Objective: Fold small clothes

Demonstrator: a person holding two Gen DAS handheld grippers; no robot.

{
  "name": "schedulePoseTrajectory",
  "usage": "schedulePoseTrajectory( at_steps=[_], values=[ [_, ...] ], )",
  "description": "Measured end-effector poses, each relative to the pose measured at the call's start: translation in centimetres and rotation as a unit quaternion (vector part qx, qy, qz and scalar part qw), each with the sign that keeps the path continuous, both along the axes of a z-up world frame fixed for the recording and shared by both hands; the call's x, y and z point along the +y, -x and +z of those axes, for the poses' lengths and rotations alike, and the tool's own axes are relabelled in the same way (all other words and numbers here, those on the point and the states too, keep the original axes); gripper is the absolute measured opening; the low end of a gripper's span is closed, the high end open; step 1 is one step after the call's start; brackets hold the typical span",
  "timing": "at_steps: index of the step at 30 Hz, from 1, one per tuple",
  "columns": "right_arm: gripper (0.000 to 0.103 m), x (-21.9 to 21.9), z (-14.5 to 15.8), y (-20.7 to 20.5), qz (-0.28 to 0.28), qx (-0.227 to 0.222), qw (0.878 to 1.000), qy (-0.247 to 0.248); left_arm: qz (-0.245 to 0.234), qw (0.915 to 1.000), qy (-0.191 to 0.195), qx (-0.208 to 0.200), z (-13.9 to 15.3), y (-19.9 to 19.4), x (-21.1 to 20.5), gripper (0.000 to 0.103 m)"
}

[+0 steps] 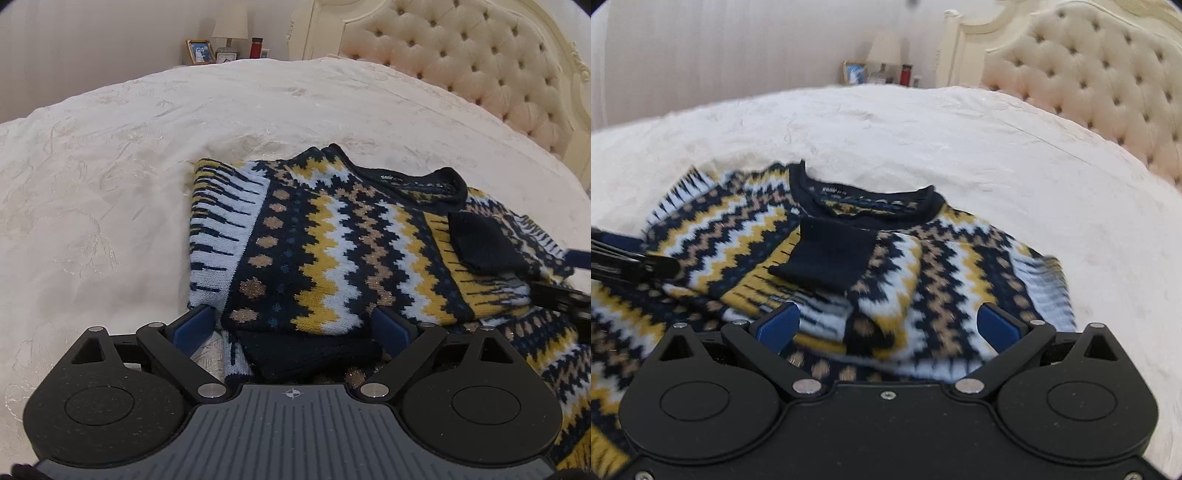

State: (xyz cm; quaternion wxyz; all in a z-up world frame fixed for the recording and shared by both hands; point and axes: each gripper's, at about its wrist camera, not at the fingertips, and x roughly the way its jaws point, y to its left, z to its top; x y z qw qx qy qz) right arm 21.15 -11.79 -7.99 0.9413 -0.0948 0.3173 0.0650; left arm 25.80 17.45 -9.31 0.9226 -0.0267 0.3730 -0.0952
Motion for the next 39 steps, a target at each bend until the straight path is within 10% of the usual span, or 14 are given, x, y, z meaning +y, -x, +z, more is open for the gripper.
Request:
schedulePoseTrajectory(
  at_steps=[5,9,20,28,32,35,39],
  values=[
    [0.099,-1.5,-0.7,-2.2,-0.035,-0.003,0.999,0.033,-0.001,1.0000,0.000,0.001,-0.1,0.1,0.2,0.095],
    [0.093,-6.2,-0.5,-2.9,-0.116,0.013,0.993,-0.019,0.001,1.0000,-0.002,0.002,-0.1,0.0,0.0,0.095],
    [0.075,-11.1,-0.6,-1.7,-0.126,0.024,0.981,-0.147,0.001,1.0000,-0.005,0.000,-0.2,0.0,-0.2,0.097],
    [0.029,-13.8,-0.7,-1.8,-0.163,0.026,0.961,-0.223,0.000,1.0000,-0.002,-0.002,-0.2,0.0,-0.1,0.097],
    [0.035,-14.2,-0.5,-1.9,-0.159,0.024,0.961,-0.227,0.000,1.0000,0.004,-0.005,0.1,0.2,0.0,0.097],
    [0.060,-14.0,-0.8,-2.0,-0.161,0.024,0.963,-0.215,0.003,0.9997,0.015,-0.017,0.6,0.6,0.2,0.097],
    [0.061,-13.2,-1.3,-2.5,-0.147,0.037,0.969,-0.192,0.008,0.9989,0.022,-0.040,1.3,0.9,0.3,0.097]
  ],
)
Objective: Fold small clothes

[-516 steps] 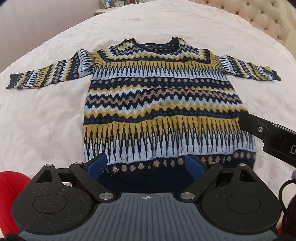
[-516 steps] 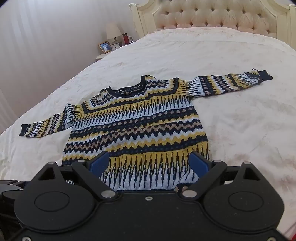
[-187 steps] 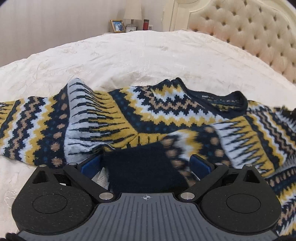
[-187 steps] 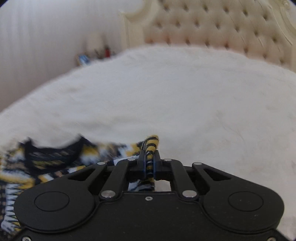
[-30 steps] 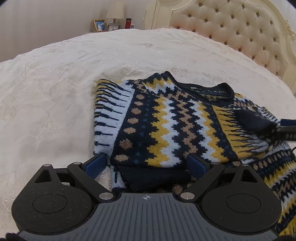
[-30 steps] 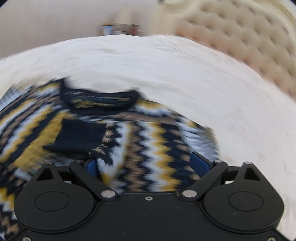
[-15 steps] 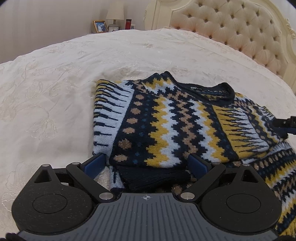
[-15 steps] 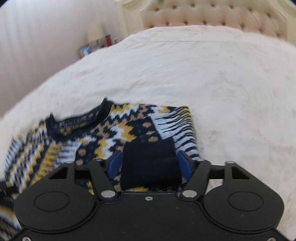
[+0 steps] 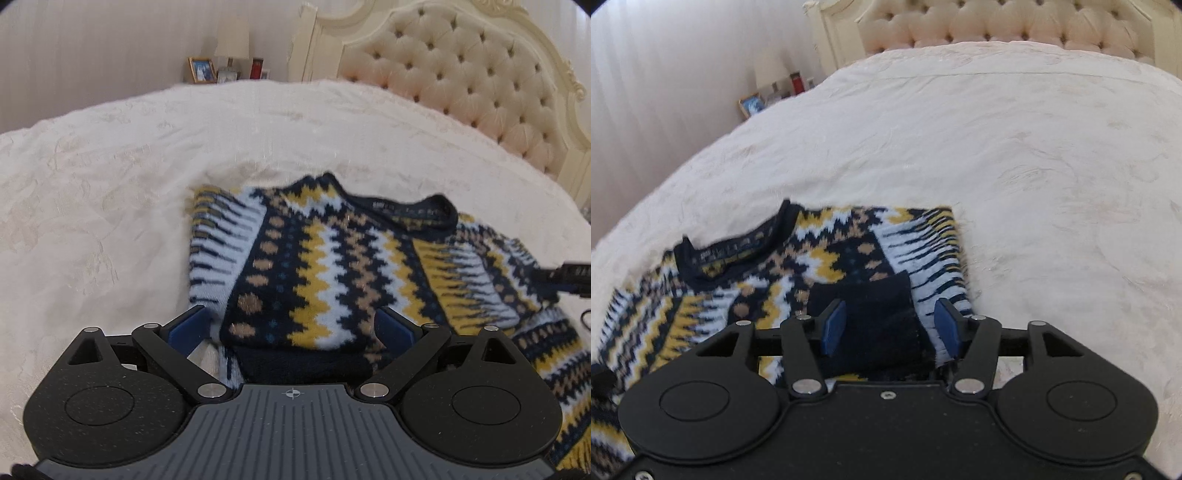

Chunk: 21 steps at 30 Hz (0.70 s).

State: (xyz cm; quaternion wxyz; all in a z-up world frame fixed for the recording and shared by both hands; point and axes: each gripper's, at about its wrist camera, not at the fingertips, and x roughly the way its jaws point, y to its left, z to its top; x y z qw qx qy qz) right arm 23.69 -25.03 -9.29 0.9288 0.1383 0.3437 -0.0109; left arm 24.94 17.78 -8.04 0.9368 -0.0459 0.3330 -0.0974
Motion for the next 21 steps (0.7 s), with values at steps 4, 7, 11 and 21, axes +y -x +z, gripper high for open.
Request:
schedulePoseTrajectory(
  at_steps=[4,7,11,21],
  values=[
    [0.012,0.9,0.4,0.1,0.017,-0.007,0.999,0.030,0.011,0.9995,-0.007,-0.028,0.7,0.3,0.0,0.097],
    [0.010,1.5,1.6,0.8,0.033,-0.040,0.997,0.063,0.031,0.9986,-0.005,-0.043,1.1,0.4,0.4,0.097],
    [0.010,0.3,1.7,-0.2,0.009,-0.027,0.996,0.086,0.047,0.9984,0.000,-0.031,1.0,0.1,1.0,0.097],
    [0.059,0.4,-0.1,-0.1,0.021,-0.008,0.996,0.092,0.050,0.9978,-0.030,0.031,-1.8,-1.2,0.3,0.102]
  ],
)
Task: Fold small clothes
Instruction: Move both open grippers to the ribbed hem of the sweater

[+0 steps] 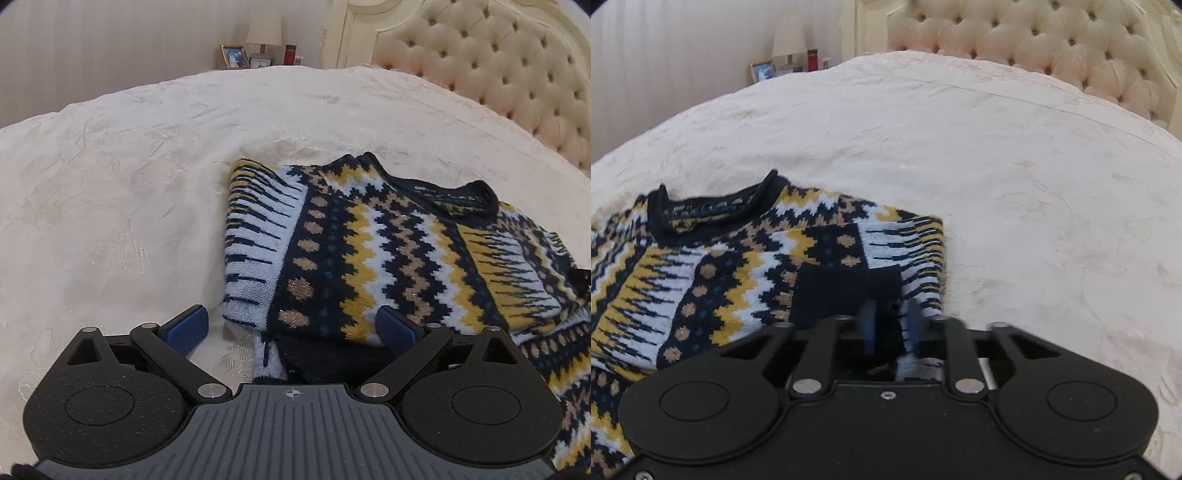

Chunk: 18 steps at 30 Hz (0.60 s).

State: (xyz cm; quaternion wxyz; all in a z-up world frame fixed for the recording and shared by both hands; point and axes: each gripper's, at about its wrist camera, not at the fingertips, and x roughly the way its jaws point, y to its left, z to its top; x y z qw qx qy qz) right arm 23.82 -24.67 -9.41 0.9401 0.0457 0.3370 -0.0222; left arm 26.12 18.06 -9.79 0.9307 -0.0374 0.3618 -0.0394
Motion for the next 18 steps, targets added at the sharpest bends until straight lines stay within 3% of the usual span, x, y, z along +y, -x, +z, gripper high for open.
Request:
schedulePoseTrajectory(
  at_steps=[1,2,7,10,16,18],
  values=[
    [0.074,-0.2,0.3,0.6,0.003,-0.006,1.000,-0.007,0.004,1.0000,0.002,-0.004,-0.2,0.1,0.0,0.103],
    [0.077,-0.2,0.6,1.3,0.008,-0.013,1.000,-0.009,0.008,0.9999,0.006,-0.011,-0.5,0.4,0.1,0.103],
    [0.083,0.0,1.7,5.8,0.042,-0.018,0.999,-0.025,0.011,0.9996,-0.008,-0.026,-0.7,0.8,-0.4,0.103],
    [0.085,0.1,1.9,8.8,0.069,-0.006,0.997,-0.041,0.010,0.9995,0.005,-0.029,-0.5,1.1,0.1,0.102],
    [0.086,-0.4,2.4,14.7,0.103,0.011,0.992,-0.071,0.044,0.9989,-0.004,0.015,1.6,3.6,-0.5,0.100],
    [0.086,-0.7,2.5,16.4,0.108,0.017,0.990,-0.089,0.049,0.9985,-0.002,0.023,2.7,5.5,-1.1,0.090]
  ],
)
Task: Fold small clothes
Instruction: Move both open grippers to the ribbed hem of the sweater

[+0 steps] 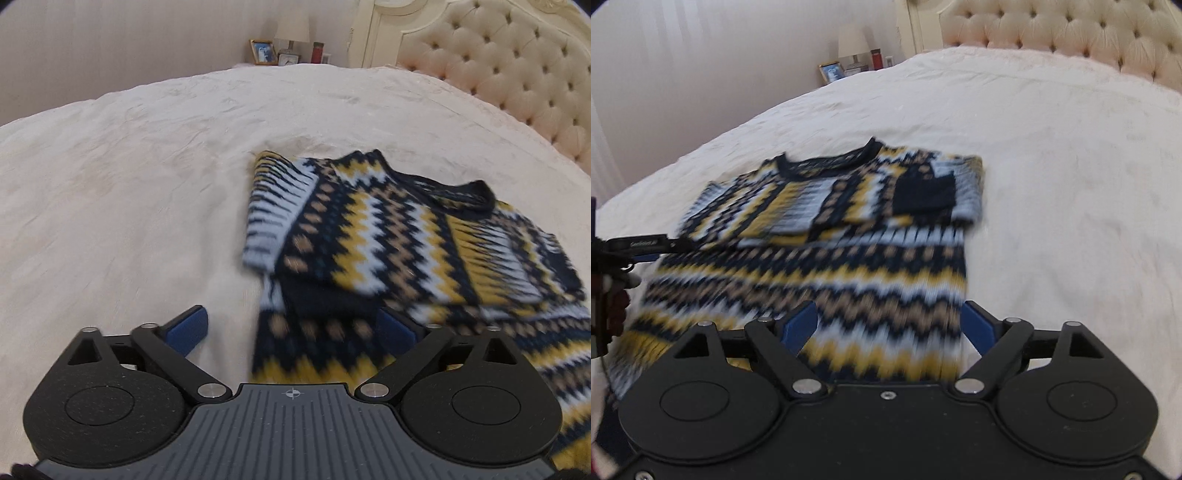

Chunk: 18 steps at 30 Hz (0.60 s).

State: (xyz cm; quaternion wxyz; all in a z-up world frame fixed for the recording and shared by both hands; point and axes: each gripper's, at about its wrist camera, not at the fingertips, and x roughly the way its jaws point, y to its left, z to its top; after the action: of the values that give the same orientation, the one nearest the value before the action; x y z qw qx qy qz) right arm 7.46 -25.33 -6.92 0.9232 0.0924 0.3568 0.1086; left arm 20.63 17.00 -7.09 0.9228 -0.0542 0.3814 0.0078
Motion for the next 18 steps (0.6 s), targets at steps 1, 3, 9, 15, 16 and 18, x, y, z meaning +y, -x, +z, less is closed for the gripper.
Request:
schedulePoseTrajectory(
  at_steps=[1,3,9,15,16,18],
  values=[
    [0.086,-0.2,0.0,0.8,0.004,0.004,1.000,-0.009,0.005,1.0000,-0.001,0.007,0.5,1.1,-0.3,0.090],
    [0.086,-0.3,-0.3,2.4,0.012,0.015,1.000,-0.021,0.019,0.9996,0.005,0.021,1.2,3.5,-0.5,0.090],
    [0.086,-0.3,-1.5,6.0,0.028,0.047,0.997,-0.054,0.041,0.9971,0.026,0.058,2.8,10.3,-0.8,0.090],
    [0.087,-0.3,-2.5,8.5,0.034,0.078,0.993,-0.078,0.031,0.9932,0.027,0.109,2.6,13.9,-1.8,0.090],
    [0.087,-0.3,-2.7,8.9,0.036,0.080,0.993,-0.082,0.026,0.9927,0.027,0.115,2.5,14.6,-2.0,0.090],
    [0.087,-0.3,-2.9,9.6,0.038,0.086,0.991,-0.091,0.017,0.9918,0.015,0.126,2.1,15.8,-2.6,0.090]
  ],
)
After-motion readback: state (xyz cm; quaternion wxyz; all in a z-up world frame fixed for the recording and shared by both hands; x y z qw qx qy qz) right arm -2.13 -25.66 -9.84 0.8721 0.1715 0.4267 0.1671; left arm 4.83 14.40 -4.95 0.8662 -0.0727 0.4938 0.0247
